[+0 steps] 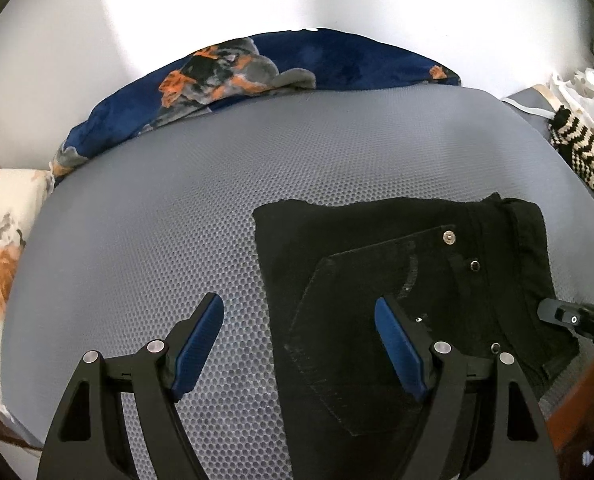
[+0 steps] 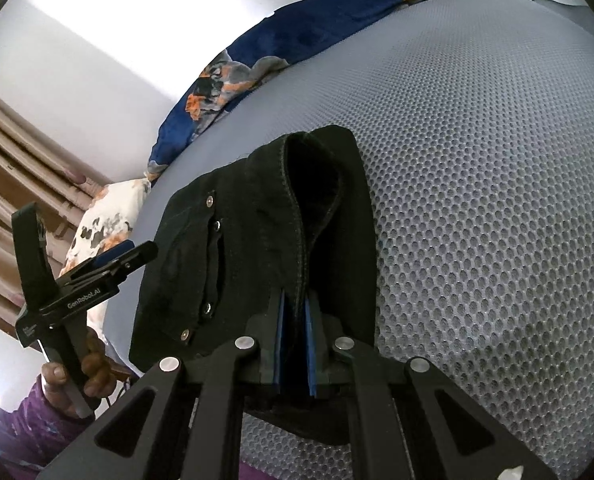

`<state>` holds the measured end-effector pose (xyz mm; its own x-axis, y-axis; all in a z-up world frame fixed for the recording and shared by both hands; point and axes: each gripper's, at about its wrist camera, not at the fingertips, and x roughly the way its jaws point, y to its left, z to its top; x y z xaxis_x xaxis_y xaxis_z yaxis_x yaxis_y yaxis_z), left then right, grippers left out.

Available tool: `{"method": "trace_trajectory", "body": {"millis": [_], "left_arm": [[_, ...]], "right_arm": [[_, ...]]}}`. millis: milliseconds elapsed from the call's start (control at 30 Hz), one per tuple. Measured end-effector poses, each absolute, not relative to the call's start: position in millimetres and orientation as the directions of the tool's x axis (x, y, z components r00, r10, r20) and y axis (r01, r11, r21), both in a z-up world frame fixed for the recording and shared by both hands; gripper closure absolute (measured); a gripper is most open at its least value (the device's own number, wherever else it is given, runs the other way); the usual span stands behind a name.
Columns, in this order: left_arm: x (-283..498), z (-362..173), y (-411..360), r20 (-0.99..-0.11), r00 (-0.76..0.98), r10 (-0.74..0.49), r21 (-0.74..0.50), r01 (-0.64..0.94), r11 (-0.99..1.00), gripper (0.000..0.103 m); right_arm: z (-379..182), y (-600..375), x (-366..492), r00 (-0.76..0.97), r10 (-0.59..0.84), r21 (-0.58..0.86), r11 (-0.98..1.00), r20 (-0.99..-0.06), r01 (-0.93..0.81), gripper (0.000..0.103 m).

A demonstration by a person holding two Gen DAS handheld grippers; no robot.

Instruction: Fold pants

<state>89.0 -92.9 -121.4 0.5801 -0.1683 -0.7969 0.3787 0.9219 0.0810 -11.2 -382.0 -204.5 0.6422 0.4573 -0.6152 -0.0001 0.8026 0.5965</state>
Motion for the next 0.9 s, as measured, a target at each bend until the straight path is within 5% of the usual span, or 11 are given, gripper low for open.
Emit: {"method": "trace_trajectory", "body": {"millis": [900], "left_arm": [[99,-125,-60,-0.809,0.567,-0.152,0.036,0.306,0.951,0.024]], "right_arm": [[-204,-392,-17,0.660,0.426,0.584,0.812,-0.619,0.023,0.096]]}}
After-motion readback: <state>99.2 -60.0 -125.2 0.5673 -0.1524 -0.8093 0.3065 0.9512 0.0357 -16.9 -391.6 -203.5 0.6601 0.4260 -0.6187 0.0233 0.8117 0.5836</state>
